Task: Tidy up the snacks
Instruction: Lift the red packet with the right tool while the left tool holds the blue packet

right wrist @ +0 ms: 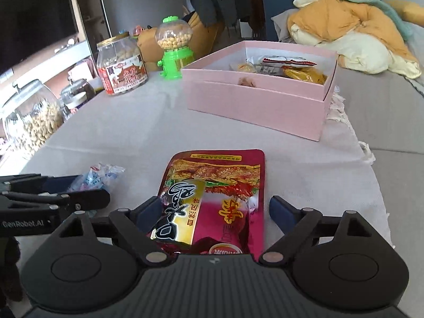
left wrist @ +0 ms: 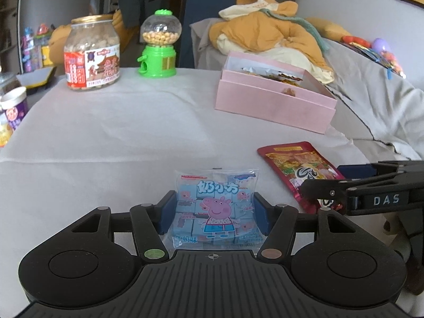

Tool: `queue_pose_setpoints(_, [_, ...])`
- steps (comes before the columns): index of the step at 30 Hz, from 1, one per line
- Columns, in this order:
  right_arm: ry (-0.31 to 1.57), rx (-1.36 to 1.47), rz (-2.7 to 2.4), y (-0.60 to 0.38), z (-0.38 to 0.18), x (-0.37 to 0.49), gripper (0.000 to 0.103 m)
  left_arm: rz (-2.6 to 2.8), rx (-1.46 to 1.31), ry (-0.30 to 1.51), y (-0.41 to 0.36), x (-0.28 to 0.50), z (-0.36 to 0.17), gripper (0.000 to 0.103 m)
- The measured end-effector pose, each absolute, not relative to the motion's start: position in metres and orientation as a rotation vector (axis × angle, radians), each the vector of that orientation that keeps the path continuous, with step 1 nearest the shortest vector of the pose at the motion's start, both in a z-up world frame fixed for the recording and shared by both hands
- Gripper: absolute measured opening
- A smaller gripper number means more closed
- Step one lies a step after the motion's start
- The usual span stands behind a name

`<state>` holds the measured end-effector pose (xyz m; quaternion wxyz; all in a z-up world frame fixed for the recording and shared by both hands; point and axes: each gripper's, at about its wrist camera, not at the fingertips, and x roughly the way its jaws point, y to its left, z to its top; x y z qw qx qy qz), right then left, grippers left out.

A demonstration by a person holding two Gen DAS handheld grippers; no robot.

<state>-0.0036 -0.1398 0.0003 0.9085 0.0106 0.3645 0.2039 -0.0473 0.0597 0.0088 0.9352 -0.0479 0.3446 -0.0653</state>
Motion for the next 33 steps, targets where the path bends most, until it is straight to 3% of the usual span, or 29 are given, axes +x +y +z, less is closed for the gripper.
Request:
queue_pose_setpoints(5, [0.768,-0.008,0.449,-0.130,-0.001,0.002,0.103,-0.134,-0.043,0.681,0.054,-0.045,0.005,0.066])
queue_pose_setpoints(17, [0.762,-0.118,0.359,-0.107,-0.006,0.005,0.103,-0.151,-0.094,0.664,0.063,-0.047,0.003,0.066])
queue_pose_setpoints(22, [0.744,-0.121,0.348,-0.109,-0.003,-0.001,0.091,-0.150,-0.070,0.678,0.060,-0.045,0.004,0.067])
queue_pose_setpoints(24, [0.746,-0.125,0.349,-0.109,0.002,-0.004,0.071,-0.149,-0.061,0.685,0.059,-0.044,0.005,0.066])
queue_pose_setpoints(26, [0.746,-0.137,0.370,-0.110,0.012,-0.009,0.064,-0.158,-0.084,0.696,0.062,-0.043,0.007,0.066])
queue_pose_setpoints(33, [0.689,-0.071,0.414,-0.137,0.054,-0.021,0.059,-0.221,-0.150,0.685,0.066,-0.031,0.038,0.065])
